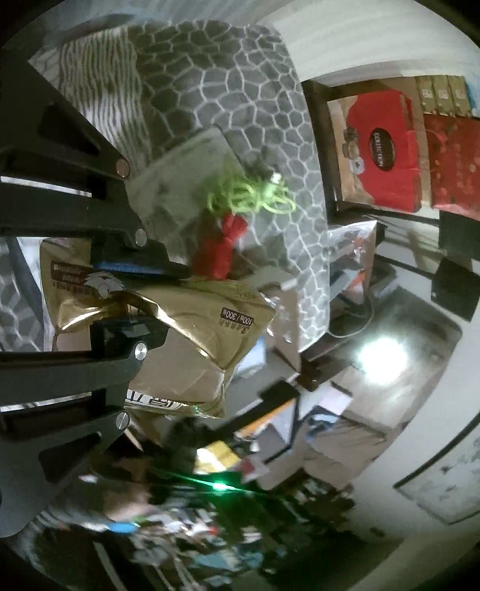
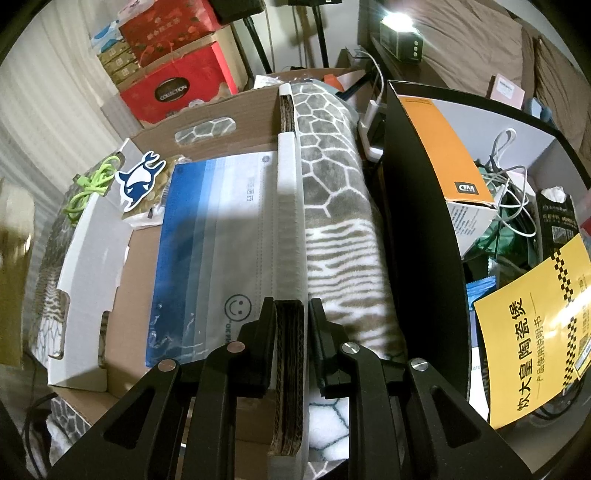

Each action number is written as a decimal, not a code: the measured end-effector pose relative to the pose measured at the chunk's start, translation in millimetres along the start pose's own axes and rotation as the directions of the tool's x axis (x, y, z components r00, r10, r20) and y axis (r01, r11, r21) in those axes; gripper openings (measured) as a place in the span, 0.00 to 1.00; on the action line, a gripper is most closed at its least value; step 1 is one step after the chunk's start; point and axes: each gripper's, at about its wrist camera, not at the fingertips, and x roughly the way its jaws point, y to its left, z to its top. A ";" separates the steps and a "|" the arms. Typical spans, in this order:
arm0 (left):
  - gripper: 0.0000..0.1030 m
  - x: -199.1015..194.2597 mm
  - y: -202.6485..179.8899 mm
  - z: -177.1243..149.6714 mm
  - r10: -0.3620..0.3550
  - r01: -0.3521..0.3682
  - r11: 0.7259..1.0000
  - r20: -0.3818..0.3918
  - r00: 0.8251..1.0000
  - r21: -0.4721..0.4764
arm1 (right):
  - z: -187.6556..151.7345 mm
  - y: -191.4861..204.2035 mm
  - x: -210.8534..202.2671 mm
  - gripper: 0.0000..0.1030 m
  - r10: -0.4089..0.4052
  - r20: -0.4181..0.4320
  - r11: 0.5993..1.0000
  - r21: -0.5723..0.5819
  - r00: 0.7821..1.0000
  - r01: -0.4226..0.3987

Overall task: Organize objects
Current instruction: 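Carry the large gold bag with the left tool into the box and release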

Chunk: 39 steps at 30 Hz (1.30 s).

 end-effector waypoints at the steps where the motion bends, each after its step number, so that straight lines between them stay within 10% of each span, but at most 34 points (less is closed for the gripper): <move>1: 0.15 5.6 -3.7 4.6 -0.009 0.008 1.000 -0.005 1.000 -0.020 | -0.3 -0.1 -0.1 0.18 0.002 0.000 1.000 0.002 1.000 -0.002; 21: 0.17 119.6 -68.3 12.9 -0.036 0.009 0.955 -0.087 0.996 -0.296 | 0.6 -9.2 -21.3 0.18 0.016 0.048 0.999 0.035 0.999 -0.018; 29: 0.20 139.3 -56.2 -12.5 -0.035 -0.014 0.881 -0.097 0.995 -0.472 | 1.1 -10.5 -20.5 0.18 0.025 0.047 0.999 0.037 0.999 -0.027; 39: 0.36 142.5 -64.4 -22.4 -0.096 0.010 0.912 -0.190 0.977 -0.411 | -2.3 -12.6 -18.7 0.17 0.035 0.043 0.999 0.030 0.998 -0.036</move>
